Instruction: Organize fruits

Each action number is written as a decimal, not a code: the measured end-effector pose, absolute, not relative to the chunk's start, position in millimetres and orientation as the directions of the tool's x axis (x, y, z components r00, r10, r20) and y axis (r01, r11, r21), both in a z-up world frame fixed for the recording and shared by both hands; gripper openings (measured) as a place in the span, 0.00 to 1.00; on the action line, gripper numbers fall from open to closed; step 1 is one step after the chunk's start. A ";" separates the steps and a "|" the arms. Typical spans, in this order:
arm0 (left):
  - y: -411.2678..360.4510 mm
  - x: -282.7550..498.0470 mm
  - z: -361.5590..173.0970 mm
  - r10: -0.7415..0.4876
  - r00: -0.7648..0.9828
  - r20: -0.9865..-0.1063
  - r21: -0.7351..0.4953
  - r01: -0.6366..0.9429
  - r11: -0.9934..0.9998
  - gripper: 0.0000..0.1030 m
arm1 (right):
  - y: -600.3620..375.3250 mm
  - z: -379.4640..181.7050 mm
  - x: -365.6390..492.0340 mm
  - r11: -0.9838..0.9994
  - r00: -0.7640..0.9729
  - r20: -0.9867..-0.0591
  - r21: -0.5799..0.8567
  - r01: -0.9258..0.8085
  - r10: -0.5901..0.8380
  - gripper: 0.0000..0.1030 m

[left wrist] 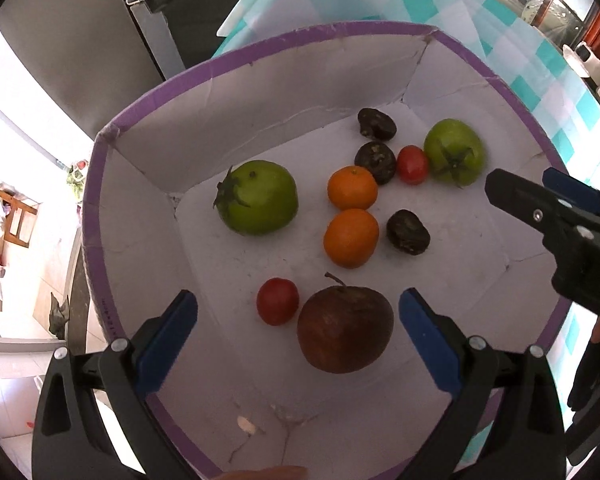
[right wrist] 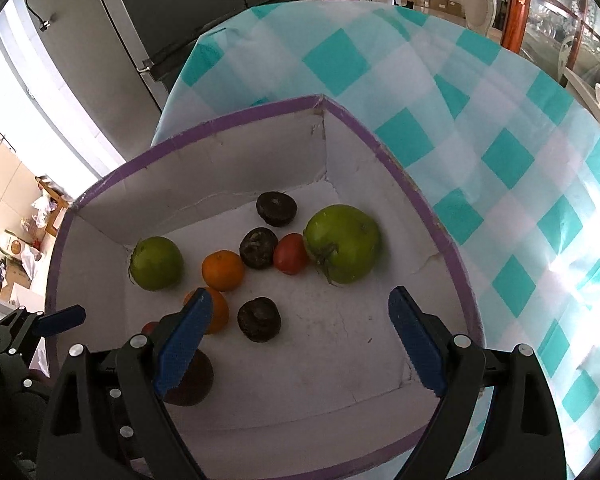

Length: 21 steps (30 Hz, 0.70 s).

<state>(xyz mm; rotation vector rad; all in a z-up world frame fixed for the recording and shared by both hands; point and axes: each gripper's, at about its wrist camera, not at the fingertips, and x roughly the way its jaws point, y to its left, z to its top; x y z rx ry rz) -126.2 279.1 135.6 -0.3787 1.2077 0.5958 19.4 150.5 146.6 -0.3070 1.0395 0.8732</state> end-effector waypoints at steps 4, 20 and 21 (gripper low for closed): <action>281.1 -124.0 131.4 0.222 0.224 -0.949 0.039 -0.616 0.787 0.98 | 151.7 142.3 20.5 0.634 0.206 -0.853 0.175 -0.753 0.480 0.84; 285.4 -123.9 128.5 0.217 0.223 -0.950 0.033 -0.621 0.783 0.98 | 160.0 126.0 19.0 0.638 0.178 -0.865 0.193 -0.745 0.469 0.84; 285.3 -123.8 128.6 0.217 0.223 -0.950 0.033 -0.621 0.783 0.98 | 160.1 125.6 18.3 0.638 0.176 -0.866 0.194 -0.746 0.469 0.84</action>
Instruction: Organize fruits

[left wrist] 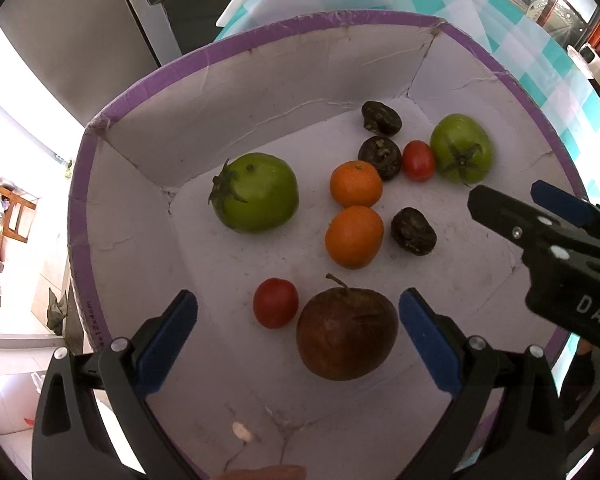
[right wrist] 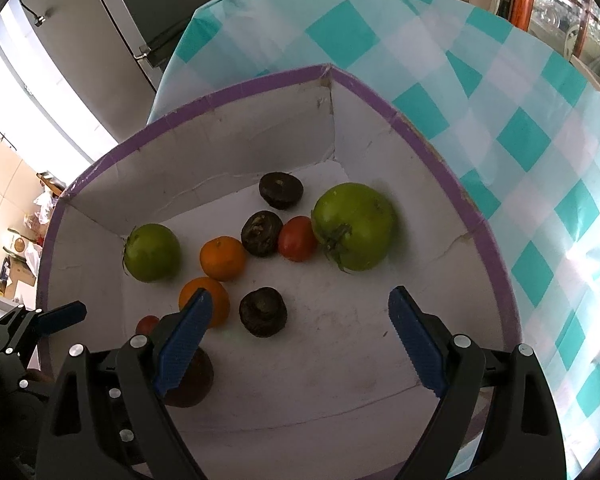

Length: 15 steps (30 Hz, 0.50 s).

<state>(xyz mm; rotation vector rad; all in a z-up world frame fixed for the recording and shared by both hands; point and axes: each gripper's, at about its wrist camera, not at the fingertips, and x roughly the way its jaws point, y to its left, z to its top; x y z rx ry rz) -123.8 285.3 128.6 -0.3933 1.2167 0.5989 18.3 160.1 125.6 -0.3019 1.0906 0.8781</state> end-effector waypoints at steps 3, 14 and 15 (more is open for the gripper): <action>285.2 -124.0 128.8 0.217 0.224 -0.950 0.032 -0.622 0.783 0.98 | 161.6 124.1 16.4 0.636 0.173 -0.867 0.195 -0.747 0.468 0.84; 285.6 -125.1 127.8 0.201 0.230 -0.952 0.016 -0.621 0.784 0.98 | 165.4 119.4 12.7 0.649 0.166 -0.875 0.199 -0.734 0.456 0.84; 285.8 -124.8 127.3 0.200 0.231 -0.952 0.014 -0.621 0.783 0.98 | 166.2 118.9 12.4 0.650 0.166 -0.875 0.198 -0.734 0.454 0.84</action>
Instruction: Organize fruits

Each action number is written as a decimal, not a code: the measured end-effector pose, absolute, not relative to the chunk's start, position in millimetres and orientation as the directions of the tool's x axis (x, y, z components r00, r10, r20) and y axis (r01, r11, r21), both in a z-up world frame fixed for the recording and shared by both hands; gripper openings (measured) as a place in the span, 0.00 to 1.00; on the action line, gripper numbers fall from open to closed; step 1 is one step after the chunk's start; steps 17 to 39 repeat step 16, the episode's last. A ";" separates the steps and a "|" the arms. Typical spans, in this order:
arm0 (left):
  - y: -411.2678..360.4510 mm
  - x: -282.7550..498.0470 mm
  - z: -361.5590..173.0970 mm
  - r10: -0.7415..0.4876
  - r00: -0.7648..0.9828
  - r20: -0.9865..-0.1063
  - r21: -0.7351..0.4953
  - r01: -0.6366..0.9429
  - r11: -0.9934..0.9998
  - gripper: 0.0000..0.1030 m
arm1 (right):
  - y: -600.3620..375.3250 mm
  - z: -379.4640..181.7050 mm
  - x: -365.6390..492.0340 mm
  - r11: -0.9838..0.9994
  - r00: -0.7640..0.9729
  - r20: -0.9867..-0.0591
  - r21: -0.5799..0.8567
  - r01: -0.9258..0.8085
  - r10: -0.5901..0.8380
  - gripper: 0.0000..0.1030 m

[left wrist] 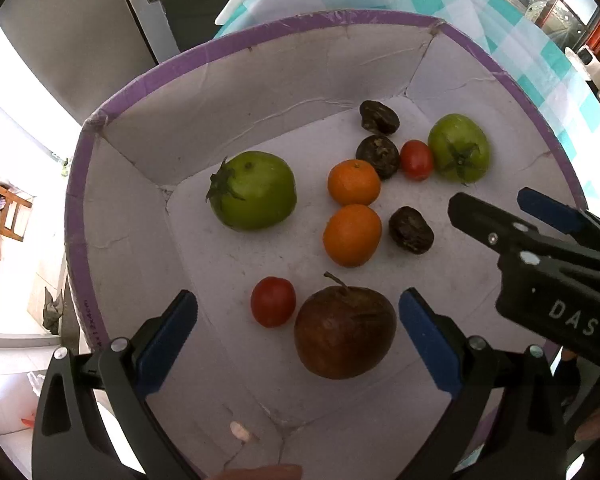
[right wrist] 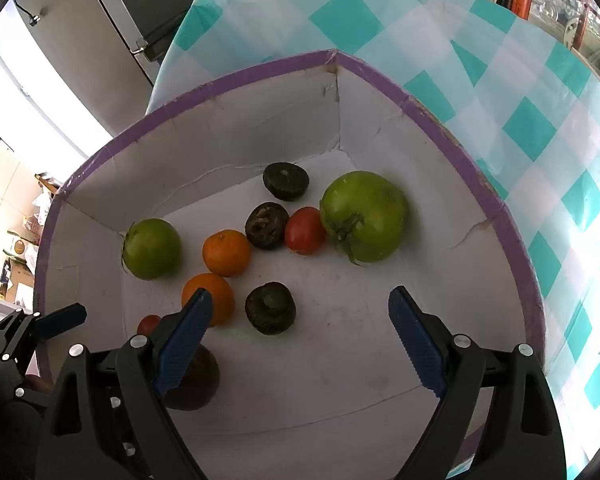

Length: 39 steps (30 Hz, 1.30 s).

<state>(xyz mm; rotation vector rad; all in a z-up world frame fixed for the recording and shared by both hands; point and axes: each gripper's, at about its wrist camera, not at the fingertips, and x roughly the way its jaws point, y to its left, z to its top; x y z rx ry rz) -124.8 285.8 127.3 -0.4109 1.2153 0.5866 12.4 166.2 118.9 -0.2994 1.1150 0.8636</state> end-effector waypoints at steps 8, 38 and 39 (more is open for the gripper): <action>287.5 -126.4 129.1 0.220 0.236 -0.947 0.017 -0.643 0.765 0.98 | 164.9 122.9 9.1 0.661 0.186 -0.873 0.187 -0.727 0.451 0.84; 282.2 -131.4 135.7 0.216 0.228 -0.949 0.028 -0.624 0.781 0.98 | 157.0 137.1 -2.0 0.664 0.204 -0.862 0.187 -0.724 0.465 0.84; 282.2 -131.4 135.7 0.216 0.228 -0.949 0.028 -0.624 0.781 0.98 | 157.0 137.1 -2.0 0.664 0.204 -0.862 0.187 -0.724 0.465 0.84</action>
